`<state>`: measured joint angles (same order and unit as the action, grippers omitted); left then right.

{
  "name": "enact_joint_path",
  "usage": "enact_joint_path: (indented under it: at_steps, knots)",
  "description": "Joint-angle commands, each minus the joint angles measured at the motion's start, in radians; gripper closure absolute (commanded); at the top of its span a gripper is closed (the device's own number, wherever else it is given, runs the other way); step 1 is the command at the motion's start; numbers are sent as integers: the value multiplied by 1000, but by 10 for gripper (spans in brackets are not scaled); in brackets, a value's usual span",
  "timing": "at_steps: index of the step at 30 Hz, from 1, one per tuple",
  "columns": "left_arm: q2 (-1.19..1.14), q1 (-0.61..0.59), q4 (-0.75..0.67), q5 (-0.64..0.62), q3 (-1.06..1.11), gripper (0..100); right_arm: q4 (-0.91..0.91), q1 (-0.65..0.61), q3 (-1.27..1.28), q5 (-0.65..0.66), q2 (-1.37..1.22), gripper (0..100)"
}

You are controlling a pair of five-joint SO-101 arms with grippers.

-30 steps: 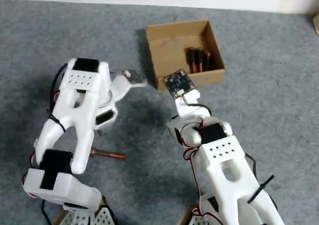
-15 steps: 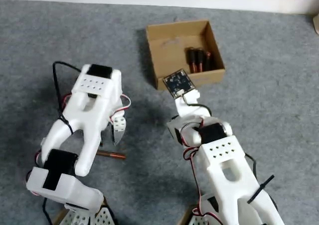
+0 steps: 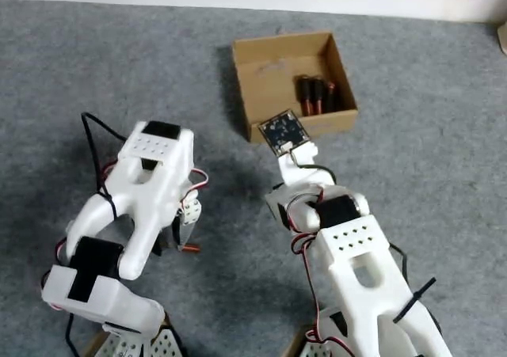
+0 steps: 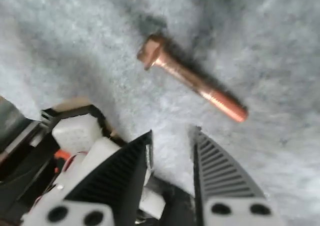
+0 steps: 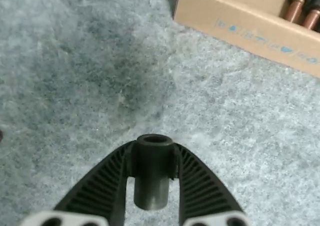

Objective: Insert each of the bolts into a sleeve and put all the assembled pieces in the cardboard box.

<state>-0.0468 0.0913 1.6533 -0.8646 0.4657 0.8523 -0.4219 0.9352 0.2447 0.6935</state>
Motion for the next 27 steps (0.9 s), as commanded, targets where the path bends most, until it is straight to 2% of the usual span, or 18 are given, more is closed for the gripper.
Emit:
enact_joint_path:
  at_steps: [1, 7, 9, 22, 27]
  knots:
    - [10, -10, -63, -20, 8, 800, -25, -12, -4, 11, 25, 993]
    - [10, -15, -61, -25, 12, 505, -25, -12, -4, 11, 25, 993]
    - [10, -15, -61, -52, 12, 463, -25, -12, -4, 11, 25, 993]
    - [10, -16, -80, -71, 91, 514, -27, -12, -4, 11, 25, 993]
    - [10, -39, -244, -72, 196, 514, -27, -12, -4, 11, 25, 993]
